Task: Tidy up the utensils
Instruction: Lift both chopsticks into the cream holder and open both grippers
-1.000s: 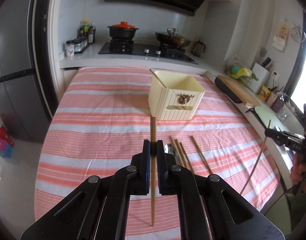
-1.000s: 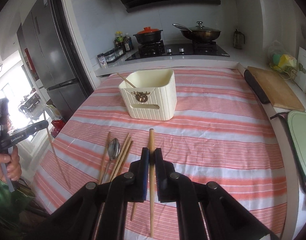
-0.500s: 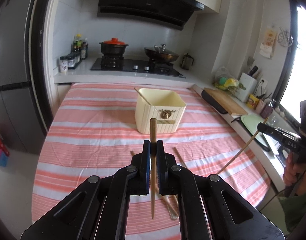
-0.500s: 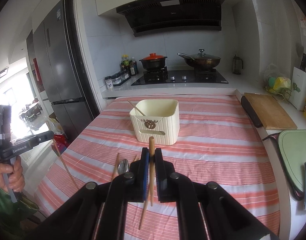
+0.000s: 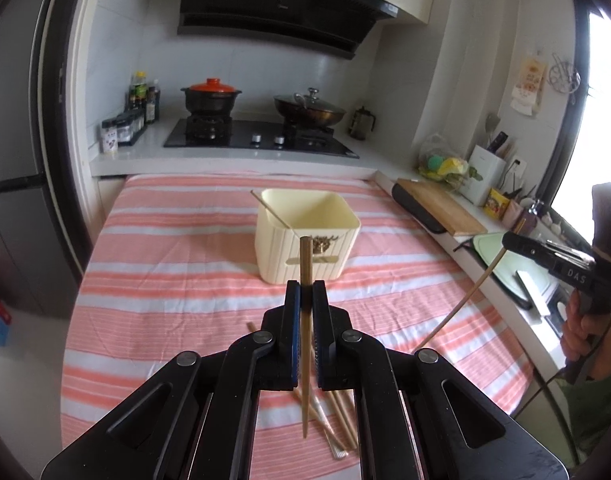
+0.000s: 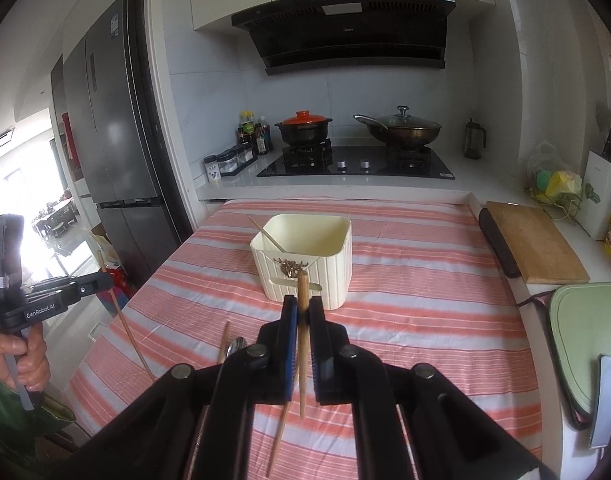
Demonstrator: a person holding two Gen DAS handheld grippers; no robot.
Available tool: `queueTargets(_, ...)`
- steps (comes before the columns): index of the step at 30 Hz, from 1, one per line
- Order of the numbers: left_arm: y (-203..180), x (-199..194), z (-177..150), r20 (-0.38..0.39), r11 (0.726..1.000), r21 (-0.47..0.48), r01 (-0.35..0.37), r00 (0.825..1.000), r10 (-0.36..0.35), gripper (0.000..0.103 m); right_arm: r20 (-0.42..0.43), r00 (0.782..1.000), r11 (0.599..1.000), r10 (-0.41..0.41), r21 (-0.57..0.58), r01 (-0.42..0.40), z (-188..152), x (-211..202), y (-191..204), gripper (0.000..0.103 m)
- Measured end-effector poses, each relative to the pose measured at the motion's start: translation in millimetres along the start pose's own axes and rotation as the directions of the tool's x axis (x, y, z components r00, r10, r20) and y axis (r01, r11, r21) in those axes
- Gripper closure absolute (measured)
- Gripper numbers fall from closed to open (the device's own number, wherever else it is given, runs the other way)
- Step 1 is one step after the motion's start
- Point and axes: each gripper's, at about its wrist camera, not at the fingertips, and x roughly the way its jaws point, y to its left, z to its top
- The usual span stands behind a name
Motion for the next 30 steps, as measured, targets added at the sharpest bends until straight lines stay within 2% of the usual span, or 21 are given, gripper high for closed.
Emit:
queueTargets(7,-2.1,0.5,84.3,0.152,1.0,0.006,-0.017,0.988,0.016,0.1,0.064,0.998,0.998,-0.021,-0.053,0.024,63.8,13.8,0.9,0.097)
queueTargets(12,-6.3,19.6,142.0,0.269,0.999,-0.009,-0.044,0.962,0.045,0.1,0.136,0.99,0.997,-0.029,-0.073,0.039,118.3,33.4,2.8,0.097)
queueTargets(17,-11.9,59.8,171.2,0.348,0.996,-0.021,-0.082,0.934,0.084,0.1,0.24,0.971,0.996,-0.017,-0.086,0.039,156.5,57.4,8.1,0.097)
queueTargets(19,-11.7,85.6,175.4,0.34,0.996,-0.031,-0.087,0.936,0.092,0.1,0.263,0.965,0.994,-0.015,-0.101,0.043,162.0,72.4,9.9,0.097)
queueTargets(22,-6.5,130.9,172.5,0.265,0.996,-0.064,-0.068,0.961,0.083,0.1,0.239,0.971,0.993,-0.014,-0.109,0.041,162.5,106.5,9.6,0.097)
queueTargets(26,-0.5,185.6,153.9,0.155,0.994,-0.087,-0.074,0.984,0.087,0.1,0.104,0.995,0.994,-0.003,-0.105,0.014,147.4,165.7,2.1,0.097)
queueTargets(30,3.0,223.1,133.5,0.071,0.991,-0.1,-0.085,0.993,0.092,0.1,-0.037,0.999,0.996,-0.012,-0.088,0.009,125.1,214.5,-5.9,0.097)
